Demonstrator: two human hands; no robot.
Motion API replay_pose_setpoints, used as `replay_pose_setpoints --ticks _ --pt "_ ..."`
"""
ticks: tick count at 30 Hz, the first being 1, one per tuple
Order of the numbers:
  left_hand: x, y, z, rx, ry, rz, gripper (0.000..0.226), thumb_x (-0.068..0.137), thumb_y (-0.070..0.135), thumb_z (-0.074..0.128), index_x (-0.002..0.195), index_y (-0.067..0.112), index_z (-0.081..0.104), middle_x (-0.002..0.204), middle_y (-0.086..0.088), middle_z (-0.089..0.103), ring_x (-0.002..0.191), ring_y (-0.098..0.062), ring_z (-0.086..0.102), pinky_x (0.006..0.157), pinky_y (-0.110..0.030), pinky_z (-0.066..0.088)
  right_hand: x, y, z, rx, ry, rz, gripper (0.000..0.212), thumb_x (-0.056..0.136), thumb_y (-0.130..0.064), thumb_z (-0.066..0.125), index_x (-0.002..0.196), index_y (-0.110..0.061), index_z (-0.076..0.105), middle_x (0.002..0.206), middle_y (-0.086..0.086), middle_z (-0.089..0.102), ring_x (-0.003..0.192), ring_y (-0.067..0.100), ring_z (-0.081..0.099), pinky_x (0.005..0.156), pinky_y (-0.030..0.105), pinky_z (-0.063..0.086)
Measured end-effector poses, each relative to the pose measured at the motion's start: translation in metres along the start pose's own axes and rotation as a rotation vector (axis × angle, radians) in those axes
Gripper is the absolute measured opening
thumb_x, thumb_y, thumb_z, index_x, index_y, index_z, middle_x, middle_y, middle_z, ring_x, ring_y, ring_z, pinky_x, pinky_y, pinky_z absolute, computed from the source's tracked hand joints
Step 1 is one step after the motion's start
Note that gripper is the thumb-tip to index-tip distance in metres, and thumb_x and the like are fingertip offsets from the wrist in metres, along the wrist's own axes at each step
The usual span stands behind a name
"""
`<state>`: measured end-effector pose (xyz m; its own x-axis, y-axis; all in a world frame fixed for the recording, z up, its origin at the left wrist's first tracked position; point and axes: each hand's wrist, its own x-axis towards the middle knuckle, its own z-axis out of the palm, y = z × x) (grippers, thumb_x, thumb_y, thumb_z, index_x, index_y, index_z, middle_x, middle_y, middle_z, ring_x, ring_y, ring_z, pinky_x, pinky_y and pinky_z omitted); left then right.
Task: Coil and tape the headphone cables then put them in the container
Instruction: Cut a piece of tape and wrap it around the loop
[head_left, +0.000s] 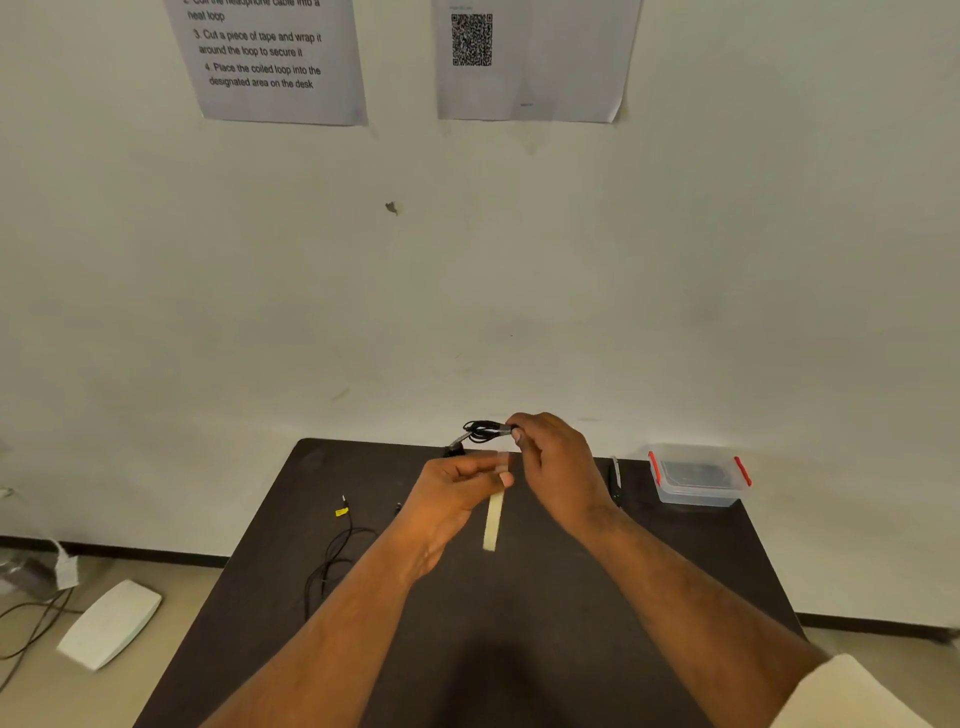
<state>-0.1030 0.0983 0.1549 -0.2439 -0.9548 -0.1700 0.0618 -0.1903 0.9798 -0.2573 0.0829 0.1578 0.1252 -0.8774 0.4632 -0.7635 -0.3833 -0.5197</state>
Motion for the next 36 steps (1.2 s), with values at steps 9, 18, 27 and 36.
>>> replay_pose_setpoints --ticks 9,18,27,36 --pt "0.005 -0.002 -0.001 0.279 0.054 0.133 0.046 0.085 0.018 0.072 0.041 0.026 0.063 0.042 0.008 0.048 0.042 -0.009 0.043 0.056 -0.019 0.04 0.004 -0.004 -0.003 -0.015 0.022 -0.028 0.021 0.097 -0.013 0.05 0.113 -0.009 0.064 0.098 0.006 0.067 0.09 0.016 0.06 0.079 0.021 0.046" --pt "0.01 -0.009 -0.004 0.201 -0.046 0.093 0.019 0.085 0.015 0.072 0.087 -0.004 0.075 0.085 -0.016 0.074 0.083 -0.022 0.069 0.084 -0.029 0.052 0.0 -0.008 -0.001 0.162 0.048 0.118 0.02 0.096 -0.01 0.051 0.108 -0.011 0.067 0.097 -0.001 0.067 0.088 0.008 0.059 0.077 0.01 0.043" --pt "0.014 -0.015 -0.002 0.129 0.023 0.212 0.012 0.086 0.007 0.067 0.094 0.003 0.076 0.093 -0.011 0.076 0.095 -0.022 0.07 0.09 -0.027 0.054 0.006 -0.032 -0.014 0.763 0.029 0.657 0.02 0.095 -0.007 0.052 0.09 -0.016 0.069 0.074 0.002 0.064 0.061 0.008 0.053 0.054 0.02 0.046" --pt "0.024 -0.022 -0.023 0.314 -0.005 0.235 0.014 0.088 0.009 0.067 0.099 0.012 0.075 0.094 0.001 0.076 0.096 -0.014 0.069 0.092 -0.032 0.052 0.007 -0.045 -0.03 1.159 -0.228 0.972 0.014 0.095 0.001 0.049 0.089 -0.001 0.062 0.063 0.011 0.054 0.04 0.008 0.048 0.039 0.018 0.032"
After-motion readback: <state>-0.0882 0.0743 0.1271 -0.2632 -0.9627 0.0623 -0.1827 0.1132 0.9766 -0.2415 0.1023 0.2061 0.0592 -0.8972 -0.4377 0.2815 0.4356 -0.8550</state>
